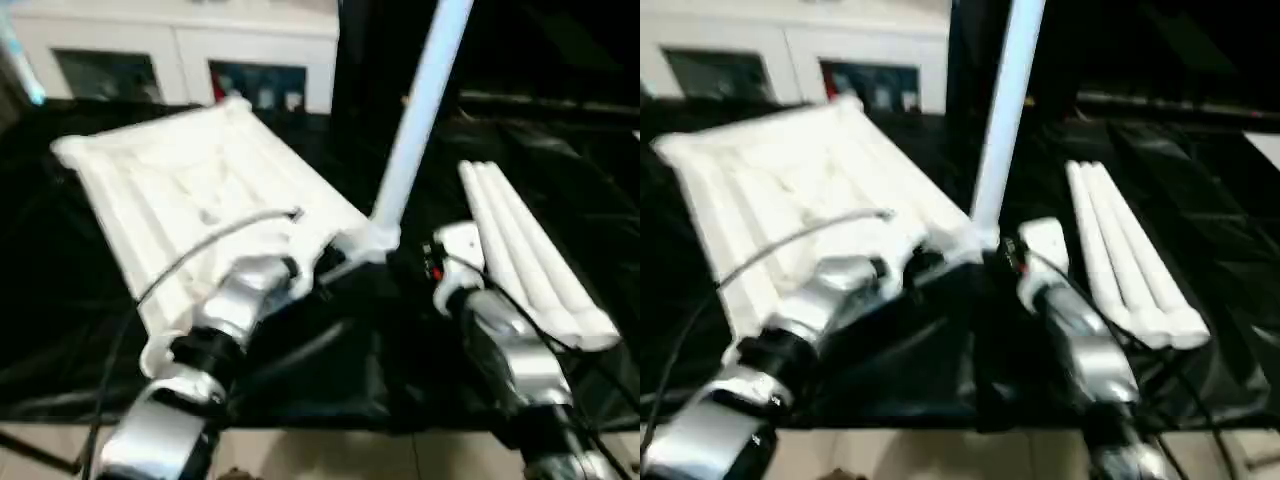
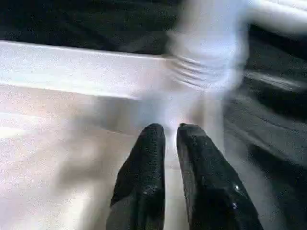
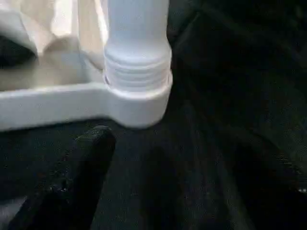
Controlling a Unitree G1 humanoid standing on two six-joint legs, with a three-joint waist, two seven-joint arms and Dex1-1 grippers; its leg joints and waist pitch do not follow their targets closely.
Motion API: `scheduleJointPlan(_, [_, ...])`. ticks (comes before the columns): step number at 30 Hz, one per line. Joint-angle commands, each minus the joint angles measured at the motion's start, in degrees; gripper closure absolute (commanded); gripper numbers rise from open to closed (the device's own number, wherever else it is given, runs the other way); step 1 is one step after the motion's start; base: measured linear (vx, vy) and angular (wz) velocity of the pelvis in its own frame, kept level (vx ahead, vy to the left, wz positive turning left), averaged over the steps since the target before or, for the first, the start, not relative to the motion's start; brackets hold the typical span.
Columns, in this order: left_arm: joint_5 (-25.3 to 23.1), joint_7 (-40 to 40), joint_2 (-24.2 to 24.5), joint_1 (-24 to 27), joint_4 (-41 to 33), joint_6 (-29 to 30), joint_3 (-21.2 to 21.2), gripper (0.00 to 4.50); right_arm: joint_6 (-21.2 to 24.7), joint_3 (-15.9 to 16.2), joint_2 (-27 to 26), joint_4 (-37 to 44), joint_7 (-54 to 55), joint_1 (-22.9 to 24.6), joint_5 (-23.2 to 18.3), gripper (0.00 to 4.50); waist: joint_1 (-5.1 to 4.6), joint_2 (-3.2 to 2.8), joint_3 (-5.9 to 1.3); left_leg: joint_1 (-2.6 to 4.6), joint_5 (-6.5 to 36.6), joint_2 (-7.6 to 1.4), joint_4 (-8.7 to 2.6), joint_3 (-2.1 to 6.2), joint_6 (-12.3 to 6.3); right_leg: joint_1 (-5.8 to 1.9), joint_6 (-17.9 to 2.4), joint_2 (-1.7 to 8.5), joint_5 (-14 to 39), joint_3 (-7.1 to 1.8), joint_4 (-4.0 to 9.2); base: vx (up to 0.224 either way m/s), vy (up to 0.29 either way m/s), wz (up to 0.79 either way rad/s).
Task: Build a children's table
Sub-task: Rotate leg to tighten, then rotate table base
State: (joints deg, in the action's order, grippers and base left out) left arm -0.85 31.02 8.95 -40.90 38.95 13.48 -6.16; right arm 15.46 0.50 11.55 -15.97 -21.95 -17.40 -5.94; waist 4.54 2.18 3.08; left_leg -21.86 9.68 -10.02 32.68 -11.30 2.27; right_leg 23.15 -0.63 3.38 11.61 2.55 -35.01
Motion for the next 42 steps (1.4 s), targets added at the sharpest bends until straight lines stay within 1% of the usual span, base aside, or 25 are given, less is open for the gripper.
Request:
scheduleJointPlan(1, [-1.4,-3.3,3.9,-1.0,-1.9,1.3,2.3,3.47,2.4,1.3,0.1,2.1,-0.9,0.0,-0.2,0.59,0.44,0.08,-4.44,0.70,2.4,-2.83,-2.33,1.62,-5.69,-3.56,-12.8,4.65,-8.4,-2.57,2.76,0.000,0.000,0.00])
scheduleJointPlan(2, [-1.4,-3.3,3.9,-1.0,-1.9,1.3,2.3,3.41,2.4,1.3,0.1,2.1,-0.9,0.0,-0.2,0.59,0.32,-0.23,-4.27,0.60,2.2,-2.87,-2.33,1.60,-6.33,-3.46,-13.4,4.62,-9.3,-2.49,2.71,0.000,0.000,0.00])
scheduleJointPlan(6, [-4.3,-7.3,10.7,-0.6,-4.6,3.6,5.0,2.99,3.5,3.5,-0.3,0.2,-0.8,-0.9,1.5,0.59,0.29,-0.45,-3.99,1.17,4.3,-3.24,-2.55,1.56,-5.33,-3.17,-13.5,4.53,-4.7,-2.44,3.01,0.000,0.000,0.00])
scheduleJointPlan(7, [-5.6,-8.3,14.0,0.2,-7.1,5.6,6.1,2.99,2.9,4.3,-0.8,-1.9,-0.7,-1.9,2.4,0.59,0.38,-0.47,-3.89,1.35,5.4,-3.53,-2.73,1.63,-3.83,-2.98,-13.6,4.63,-2.6,-2.41,2.90,0.000,0.000,0.00])
scheduleJointPlan(8, [-5.6,-8.3,14.1,0.3,-7.2,5.6,6.1,2.84,2.9,4.3,-0.8,-2.0,-0.7,-2.0,2.4,0.59,0.28,-0.59,-3.86,1.29,5.8,-3.50,-2.81,1.63,-3.31,-3.01,-13.6,4.66,-1.8,-2.44,2.92,0.000,0.000,0.00])
scheduleJointPlan(9, [-6.4,-8.1,16.4,1.3,-9.5,7.4,6.6,2.70,2.4,4.4,-1.5,-3.9,-0.4,-3.1,2.6,0.59,0.38,-0.77,-3.79,1.64,6.8,-3.61,-2.83,1.56,-2.31,-2.80,-13.4,4.72,-0.7,-2.54,3.12,0.000,0.000,0.00])
scheduleJointPlan(11, [-7.3,-7.2,19.0,2.8,-12.7,9.8,6.9,2.56,1.9,4.5,-2.4,-6.3,0.1,-4.6,3.0,0.59,0.15,-0.80,-3.65,1.44,7.0,-3.55,-2.96,1.60,-1.62,-2.87,-13.5,4.72,0.1,-2.59,3.13,0.000,0.000,0.00])
scheduleJointPlan(12, [-8.5,-6.0,22.1,4.9,-16.1,12.7,7.0,2.56,1.4,4.7,-3.5,-9.4,0.3,-6.5,3.0,0.59,0.38,-0.40,-3.62,1.60,6.9,-3.71,-3.00,1.52,-0.91,-2.79,-13.5,4.92,0.9,-2.65,2.99,0.000,0.000,0.00])
scheduleJointPlan(13, [-9.4,-5.1,24.3,6.3,-18.6,14.7,7.1,2.56,1.1,4.8,-4.2,-11.4,0.4,-7.8,3.0,0.59,-0.07,-0.30,-3.50,1.20,7.0,-3.61,-3.21,1.66,-0.53,-2.90,-13.4,4.94,2.4,-2.63,2.87,0.000,0.000,0.00])
scheduleJointPlan(14, [-11.2,-4.1,27.4,8.4,-21.6,16.9,7.1,2.47,-0.4,5.3,-5.1,-14.7,1.0,-9.9,3.7,0.59,0.15,0.02,-3.59,1.64,7.4,-3.67,-3.05,1.46,-0.25,-2.61,-13.1,4.96,3.2,-2.61,3.01,0.000,0.000,0.00])
scheduleJointPlan(17, [-12.0,-3.0,30.7,10.6,-24.2,19.8,7.8,2.20,-1.8,5.6,-6.4,-19.0,1.3,-12.6,3.6,0.59,0.15,-0.44,-3.40,1.73,7.5,-3.56,-3.21,1.44,0.66,-2.39,-12.7,4.75,3.5,-2.75,2.97,0.000,0.000,0.00])
scheduleJointPlan(18, [-12.2,-2.4,32.5,11.9,-25.7,21.7,8.3,2.20,-2.7,5.6,-7.1,-21.3,1.3,-14.2,3.7,0.59,0.34,-0.07,-3.53,1.84,7.5,-3.68,-3.14,1.50,1.06,-2.35,-12.9,4.99,2.9,-2.73,2.61,0.000,0.000,0.00])
scheduleJointPlan(19, [-12.5,-0.9,35.1,14.0,-27.6,24.4,8.5,2.06,-3.7,5.4,-8.1,-24.8,1.1,-16.3,3.6,0.59,0.26,0.03,-3.39,1.64,7.4,-3.57,-3.32,1.49,1.10,-2.41,-12.7,4.72,3.0,-2.67,2.70,0.000,0.000,0.00])
scheduleJointPlan(22, [-12.7,1.7,38.1,17.1,-30.4,27.5,7.8,1.83,-5.9,5.0,-9.0,-29.0,1.7,-18.7,3.9,0.59,0.25,-0.17,-3.43,2.05,8.5,-3.74,-3.34,1.60,2.72,-2.11,-12.7,4.90,2.2,-2.66,2.48,0.000,0.000,0.00])
scheduleJointPlan(23, [-12.7,1.7,38.1,17.1,-30.4,27.5,7.8,1.83,-5.9,5.0,-9.0,-29.0,1.7,-18.7,3.9,0.59,0.12,-0.02,-3.30,1.94,8.7,-3.56,-3.46,1.47,2.73,-2.11,-12.6,4.59,2.2,-2.66,2.60,0.000,0.000,0.00])
scheduleJointPlan(25, [-10.7,6.1,40.8,22.0,-35.8,32.1,6.6,1.79,-9.1,3.2,-10.1,-35.7,3.5,-22.4,3.5,0.59,0.23,0.33,-3.40,2.04,9.2,-3.62,-3.39,1.51,3.16,-2.14,-12.7,4.92,2.3,-2.70,2.46,0.000,0.000,0.00])
scheduleJointPlan(27, [-9.8,7.2,40.7,23.3,-37.4,33.5,6.3,1.49,-10.0,2.3,-10.5,-37.7,3.7,-23.5,3.0,0.59,0.20,0.28,-3.18,2.07,11.1,-3.58,-3.49,1.44,3.65,-1.98,-12.7,4.91,4.4,-2.83,2.77,0.000,0.000,0.00])
scheduleJointPlan(30, [-4.2,10.6,37.2,25.6,-43.3,37.4,5.1,1.32,-12.4,1.2,-10.7,-41.7,4.0,-25.8,2.4,0.59,0.51,0.33,-3.26,2.19,11.1,-3.53,-3.33,1.34,3.97,-1.92,-12.6,4.75,3.2,-2.84,2.57,0.000,0.000,0.00])
scheduleJointPlan(32, [-3.0,11.6,36.4,26.1,-45.0,38.3,4.1,1.05,-13.2,1.1,-10.7,-42.9,4.2,-26.4,2.5,0.59,0.46,0.26,-3.21,1.92,11.8,-3.49,-3.33,1.36,4.36,-1.96,-12.9,4.74,3.3,-2.79,2.48,0.000,0.000,0.00])
scheduleJointPlan(34, [-2.1,12.4,34.6,26.5,-46.2,38.6,3.0,0.96,-14.2,0.8,-10.5,-43.9,4.0,-26.6,2.4,0.59,0.43,0.50,-3.10,1.79,13.8,-3.39,-3.33,1.47,4.18,-2.03,-11.8,4.83,6.3,-2.92,2.81,0.000,0.000,0.00])
scheduleJointPlan(35, [-1.7,12.3,33.2,26.2,-46.4,38.5,2.4,0.86,-14.7,0.8,-10.3,-44.1,3.7,-26.6,2.5,0.59,0.47,-0.22,-3.13,1.89,14.3,-3.42,-3.31,1.56,4.44,-1.92,-11.7,4.89,6.8,-2.96,2.77,0.000,0.000,0.00])
scheduleJointPlan(36, [-1.7,12.3,33.2,26.2,-46.4,38.5,2.4,0.74,-14.7,0.8,-10.3,-44.1,3.7,-26.6,2.5,0.59,0.38,0.18,-3.08,1.90,15.1,-3.38,-3.31,1.52,4.52,-1.91,-11.4,4.71,7.7,-2.95,2.98,0.000,0.000,0.00])
scheduleJointPlan(39, [-0.8,10.6,28.4,24.0,-44.9,37.5,1.7,0.60,-15.4,0.3,-9.6,-43.1,3.0,-25.6,2.8,0.59,0.44,0.31,-3.24,1.90,14.7,-3.33,-3.15,1.46,4.23,-1.97,-11.2,4.60,7.2,-2.98,2.96,0.000,0.000,0.00])
scheduleJointPlan(40, [-0.3,9.1,26.3,23.0,-43.5,36.9,1.9,0.53,-15.3,0.0,-9.0,-41.5,3.3,-24.7,2.7,0.59,0.36,-0.49,-3.32,1.64,13.8,-3.20,-3.17,1.54,4.23,-2.12,-11.4,4.41,5.2,-2.91,2.79,0.000,0.000,0.00])
scheduleJointPlan(42, [-1.8,4.4,22.1,20.4,-37.8,32.7,1.2,0.35,-12.8,-0.1,-7.7,-36.3,3.8,-21.9,2.5,0.59,0.42,-0.27,-3.31,1.70,13.4,-3.05,-3.06,1.45,3.92,-2.21,-11.0,4.01,3.5,-2.81,2.94,0.000,0.000,0.00])
